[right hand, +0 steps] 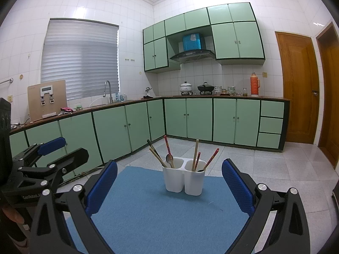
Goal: Organize utensils
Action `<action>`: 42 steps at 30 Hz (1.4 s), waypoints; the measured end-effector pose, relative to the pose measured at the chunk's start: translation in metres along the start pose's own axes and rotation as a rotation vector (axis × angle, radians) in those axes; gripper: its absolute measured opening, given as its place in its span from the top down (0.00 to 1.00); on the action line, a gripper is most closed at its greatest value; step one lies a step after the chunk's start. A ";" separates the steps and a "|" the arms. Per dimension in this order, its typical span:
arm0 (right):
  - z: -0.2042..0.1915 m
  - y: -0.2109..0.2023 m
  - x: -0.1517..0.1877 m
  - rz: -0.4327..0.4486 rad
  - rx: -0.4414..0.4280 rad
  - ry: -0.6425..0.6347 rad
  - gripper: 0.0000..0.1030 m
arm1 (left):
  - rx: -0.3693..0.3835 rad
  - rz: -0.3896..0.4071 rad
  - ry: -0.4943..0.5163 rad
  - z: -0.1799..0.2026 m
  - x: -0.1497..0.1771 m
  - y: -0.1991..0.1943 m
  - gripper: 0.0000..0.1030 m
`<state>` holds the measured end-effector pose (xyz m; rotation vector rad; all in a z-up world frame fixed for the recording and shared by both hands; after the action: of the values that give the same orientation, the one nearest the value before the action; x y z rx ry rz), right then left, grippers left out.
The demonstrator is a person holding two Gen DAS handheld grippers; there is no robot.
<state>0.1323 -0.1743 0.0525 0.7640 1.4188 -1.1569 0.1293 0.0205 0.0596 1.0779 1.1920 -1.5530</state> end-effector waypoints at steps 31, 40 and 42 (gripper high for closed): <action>-0.004 0.002 0.006 -0.009 0.000 -0.002 0.06 | -0.010 -0.013 -0.018 -0.002 0.007 0.004 0.05; -0.005 0.006 0.013 -0.016 -0.001 -0.001 0.06 | -0.009 -0.022 -0.020 0.002 0.008 0.008 0.05; -0.005 0.006 0.014 -0.017 -0.001 -0.001 0.06 | -0.010 -0.022 -0.022 0.002 0.009 0.008 0.05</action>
<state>0.1338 -0.1696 0.0370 0.7519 1.4278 -1.1693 0.1345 0.0158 0.0495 1.0414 1.1995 -1.5702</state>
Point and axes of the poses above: each gripper's, at about its wrist camera, not at the fingertips, and y roughly the way its jaws point, z to its right, x to its underside, the point moved 5 cm from there along y, roughly the way its jaws point, and after that the axes turned 10 degrees about -y, right-handed, at the moved point
